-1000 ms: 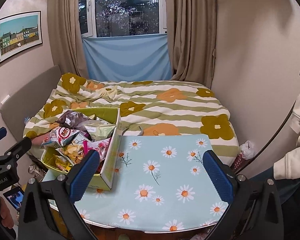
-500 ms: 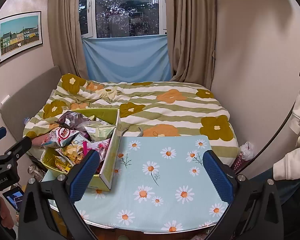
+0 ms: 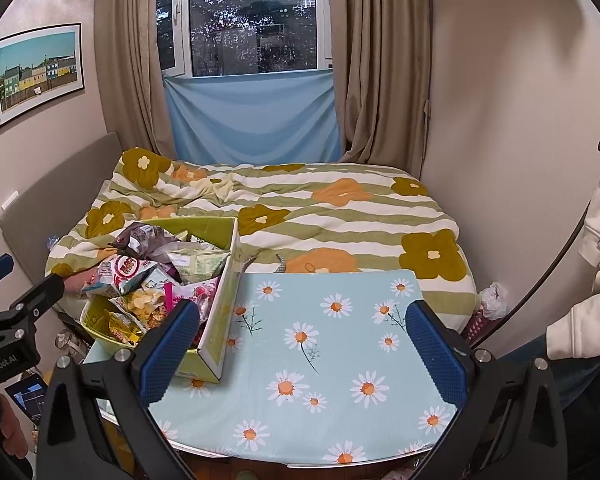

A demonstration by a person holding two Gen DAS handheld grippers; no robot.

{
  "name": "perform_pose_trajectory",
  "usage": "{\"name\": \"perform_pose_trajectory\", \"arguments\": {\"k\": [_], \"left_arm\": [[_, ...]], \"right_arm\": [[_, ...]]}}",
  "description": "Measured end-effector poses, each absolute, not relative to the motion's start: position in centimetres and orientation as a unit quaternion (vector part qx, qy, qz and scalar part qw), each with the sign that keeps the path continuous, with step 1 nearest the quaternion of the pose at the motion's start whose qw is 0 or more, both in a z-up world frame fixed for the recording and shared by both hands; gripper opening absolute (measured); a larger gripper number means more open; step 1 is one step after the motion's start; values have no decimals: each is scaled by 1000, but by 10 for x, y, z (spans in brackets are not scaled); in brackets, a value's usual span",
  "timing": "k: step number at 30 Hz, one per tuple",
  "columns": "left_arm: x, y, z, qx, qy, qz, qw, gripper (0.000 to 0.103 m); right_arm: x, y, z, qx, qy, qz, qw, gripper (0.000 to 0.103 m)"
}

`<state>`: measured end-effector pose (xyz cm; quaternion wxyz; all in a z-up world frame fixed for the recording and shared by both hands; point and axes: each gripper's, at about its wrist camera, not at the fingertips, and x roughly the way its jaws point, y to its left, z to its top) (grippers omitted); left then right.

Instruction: Organize snacks

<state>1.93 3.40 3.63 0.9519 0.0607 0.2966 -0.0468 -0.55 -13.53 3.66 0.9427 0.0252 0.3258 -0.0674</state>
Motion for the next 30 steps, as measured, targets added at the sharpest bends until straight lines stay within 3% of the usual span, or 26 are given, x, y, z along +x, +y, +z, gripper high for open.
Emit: {"name": "perform_pose_trajectory", "arguments": {"k": [30], "left_arm": [[20, 39, 35, 55, 296, -46, 953, 103]], "right_arm": [[-4, -135, 36, 26, 325, -69, 943, 103]]}}
